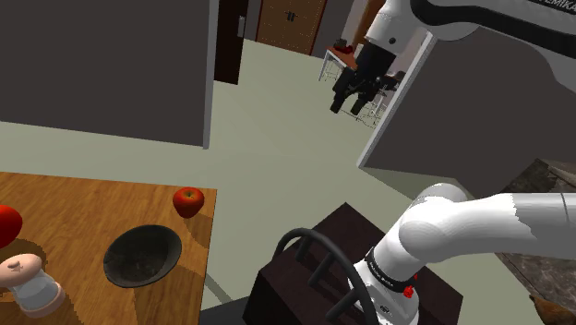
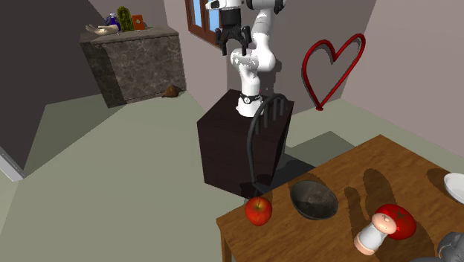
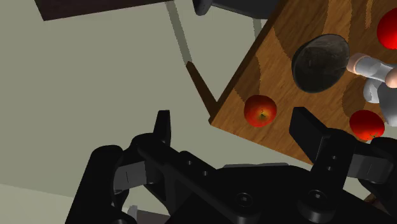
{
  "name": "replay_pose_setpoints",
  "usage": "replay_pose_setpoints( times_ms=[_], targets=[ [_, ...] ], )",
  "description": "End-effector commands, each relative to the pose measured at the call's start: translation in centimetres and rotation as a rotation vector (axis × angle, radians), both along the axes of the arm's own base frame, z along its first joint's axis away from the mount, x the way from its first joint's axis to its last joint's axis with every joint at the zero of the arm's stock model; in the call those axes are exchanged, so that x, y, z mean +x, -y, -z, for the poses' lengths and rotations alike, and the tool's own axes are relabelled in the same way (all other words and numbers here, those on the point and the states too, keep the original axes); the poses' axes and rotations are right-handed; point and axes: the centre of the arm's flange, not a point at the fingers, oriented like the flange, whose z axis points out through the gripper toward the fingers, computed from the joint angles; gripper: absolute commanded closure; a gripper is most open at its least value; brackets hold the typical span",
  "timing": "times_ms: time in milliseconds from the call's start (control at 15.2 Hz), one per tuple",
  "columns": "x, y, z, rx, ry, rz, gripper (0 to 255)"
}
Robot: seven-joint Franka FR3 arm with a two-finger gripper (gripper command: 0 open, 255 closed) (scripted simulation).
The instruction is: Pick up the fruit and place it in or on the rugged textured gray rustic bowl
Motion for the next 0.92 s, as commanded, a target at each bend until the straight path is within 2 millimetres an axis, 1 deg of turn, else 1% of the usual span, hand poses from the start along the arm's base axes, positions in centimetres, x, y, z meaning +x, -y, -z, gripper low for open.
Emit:
replay_pose_setpoints(
  times_ms=[0,858],
  targets=[
    [0.0,0.0,0.0,0.000,0.000,0.000,0],
    [10.1,-7.4,11.9,0.000,-0.020,0.011,0]
  ],
)
